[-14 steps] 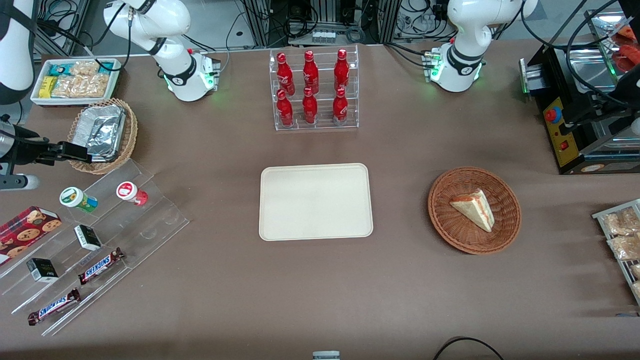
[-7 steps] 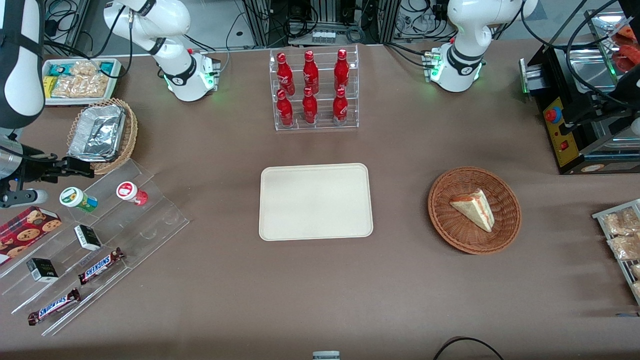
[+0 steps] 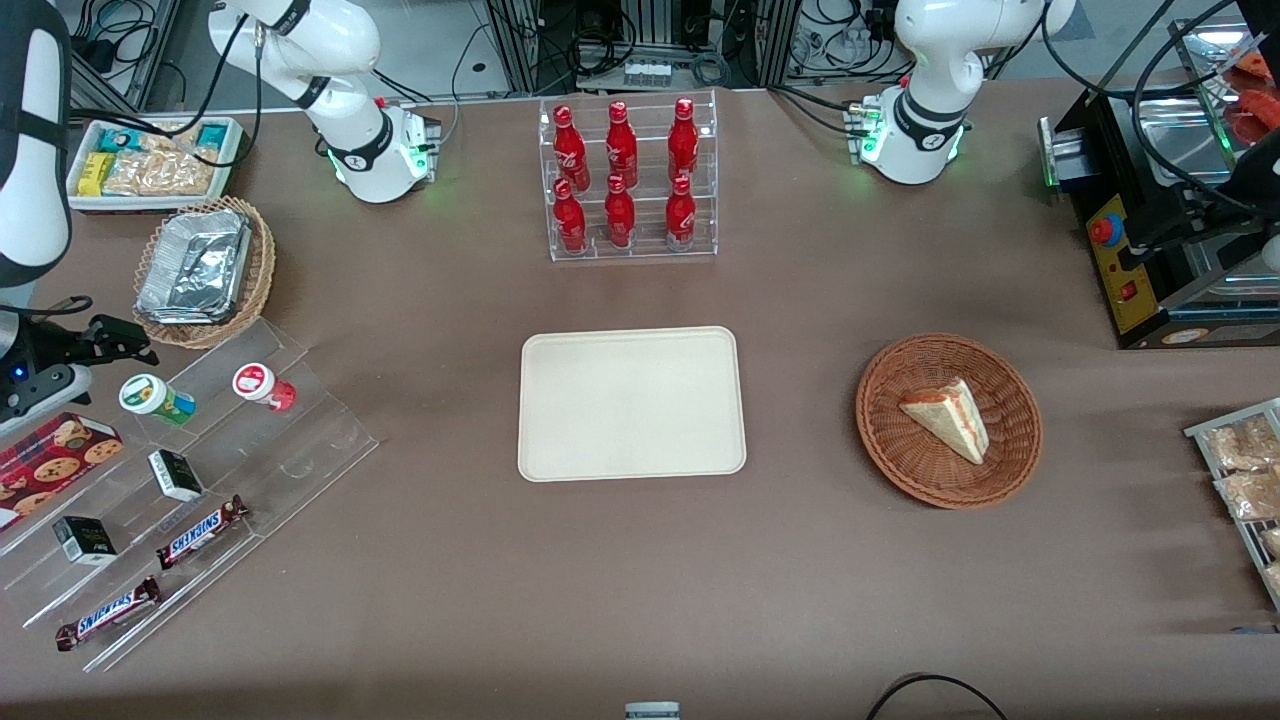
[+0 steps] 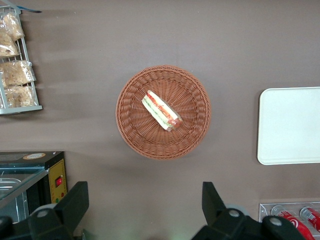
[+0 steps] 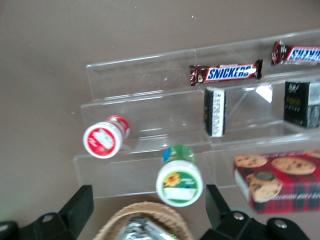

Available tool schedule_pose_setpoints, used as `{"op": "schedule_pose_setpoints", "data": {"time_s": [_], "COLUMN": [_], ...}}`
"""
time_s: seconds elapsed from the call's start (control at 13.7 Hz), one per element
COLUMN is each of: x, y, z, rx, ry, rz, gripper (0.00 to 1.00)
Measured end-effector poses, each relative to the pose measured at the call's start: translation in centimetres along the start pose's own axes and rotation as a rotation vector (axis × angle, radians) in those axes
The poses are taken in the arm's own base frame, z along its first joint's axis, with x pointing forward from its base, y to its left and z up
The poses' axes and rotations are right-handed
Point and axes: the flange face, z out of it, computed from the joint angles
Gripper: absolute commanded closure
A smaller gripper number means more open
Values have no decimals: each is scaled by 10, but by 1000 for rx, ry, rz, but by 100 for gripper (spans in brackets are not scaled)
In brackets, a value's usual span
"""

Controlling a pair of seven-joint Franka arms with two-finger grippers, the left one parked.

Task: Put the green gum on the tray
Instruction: 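Lower the right gripper toward the green gum bottle on the acrylic stand, then close the right gripper around the green-capped gum bottle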

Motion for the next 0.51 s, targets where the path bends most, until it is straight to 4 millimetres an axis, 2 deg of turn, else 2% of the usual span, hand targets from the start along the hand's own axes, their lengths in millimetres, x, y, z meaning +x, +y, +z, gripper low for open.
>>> {"op": "schedule_pose_setpoints", "data": {"time_s": [0.29, 0.51], "x": [-20, -25], "y": [17, 19], "z": [35, 48], "rx": [-31, -44], "ry": [22, 29], "rz": [-147, -169], "gripper": [0, 0]}}
